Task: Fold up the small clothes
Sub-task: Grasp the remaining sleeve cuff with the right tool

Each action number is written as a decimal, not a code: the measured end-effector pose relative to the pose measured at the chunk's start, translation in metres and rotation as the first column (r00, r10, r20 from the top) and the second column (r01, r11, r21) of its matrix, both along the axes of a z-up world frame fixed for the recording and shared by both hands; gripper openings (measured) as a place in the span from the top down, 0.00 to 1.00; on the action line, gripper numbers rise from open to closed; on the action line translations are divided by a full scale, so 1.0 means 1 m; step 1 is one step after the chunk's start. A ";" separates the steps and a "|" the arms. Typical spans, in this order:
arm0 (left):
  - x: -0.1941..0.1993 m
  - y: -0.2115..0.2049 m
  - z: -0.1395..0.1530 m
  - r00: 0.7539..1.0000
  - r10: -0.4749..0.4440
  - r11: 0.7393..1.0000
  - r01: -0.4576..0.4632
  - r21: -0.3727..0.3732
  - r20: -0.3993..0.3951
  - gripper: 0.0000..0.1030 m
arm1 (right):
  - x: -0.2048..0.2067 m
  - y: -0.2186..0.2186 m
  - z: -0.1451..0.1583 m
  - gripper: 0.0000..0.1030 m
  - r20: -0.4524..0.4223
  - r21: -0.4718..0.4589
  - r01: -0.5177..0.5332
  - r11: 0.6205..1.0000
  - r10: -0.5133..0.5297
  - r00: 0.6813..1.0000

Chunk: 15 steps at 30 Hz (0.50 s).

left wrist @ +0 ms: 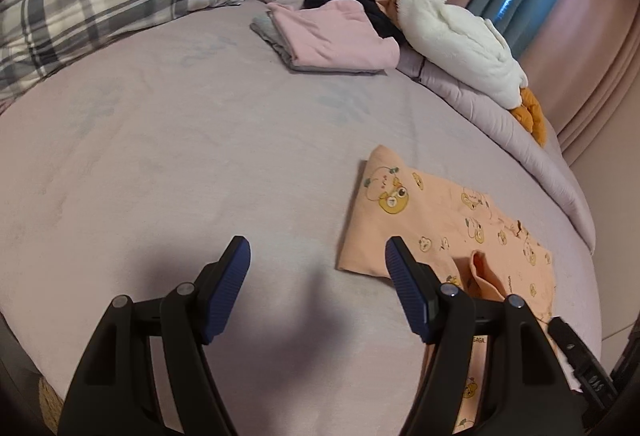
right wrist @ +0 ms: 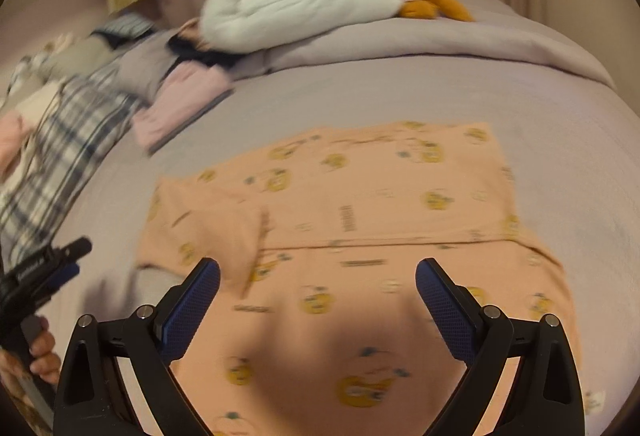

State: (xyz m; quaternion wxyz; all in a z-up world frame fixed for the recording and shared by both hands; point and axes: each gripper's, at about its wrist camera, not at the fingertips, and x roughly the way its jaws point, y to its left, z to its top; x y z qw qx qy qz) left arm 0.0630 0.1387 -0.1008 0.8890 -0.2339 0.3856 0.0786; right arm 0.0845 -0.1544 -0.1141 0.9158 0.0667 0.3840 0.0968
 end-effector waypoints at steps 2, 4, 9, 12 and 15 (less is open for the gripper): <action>-0.005 0.009 -0.001 1.000 0.013 1.000 -0.013 -0.012 0.003 0.32 | 0.004 0.014 -0.002 0.05 -0.006 -0.015 -0.027 1.000 0.027 1.000; -0.007 0.016 -0.002 1.000 0.027 0.999 -0.027 -0.017 0.005 0.32 | 0.007 0.025 -0.003 0.05 -0.012 -0.020 -0.055 0.998 0.054 0.998; -0.011 0.028 -0.005 0.998 0.058 0.998 -0.057 -0.032 0.003 0.32 | 0.012 0.046 -0.003 0.12 -0.015 -0.037 -0.112 0.993 0.111 0.994; -0.013 0.032 -0.008 0.998 0.064 0.997 -0.064 -0.037 -0.008 0.32 | 0.018 0.054 -0.004 0.19 -0.023 -0.048 -0.126 0.991 0.125 0.992; -0.012 0.033 -0.009 0.998 0.067 0.997 -0.068 -0.040 -0.012 0.32 | 0.021 0.066 -0.008 0.26 -0.032 -0.065 -0.156 0.986 0.154 0.988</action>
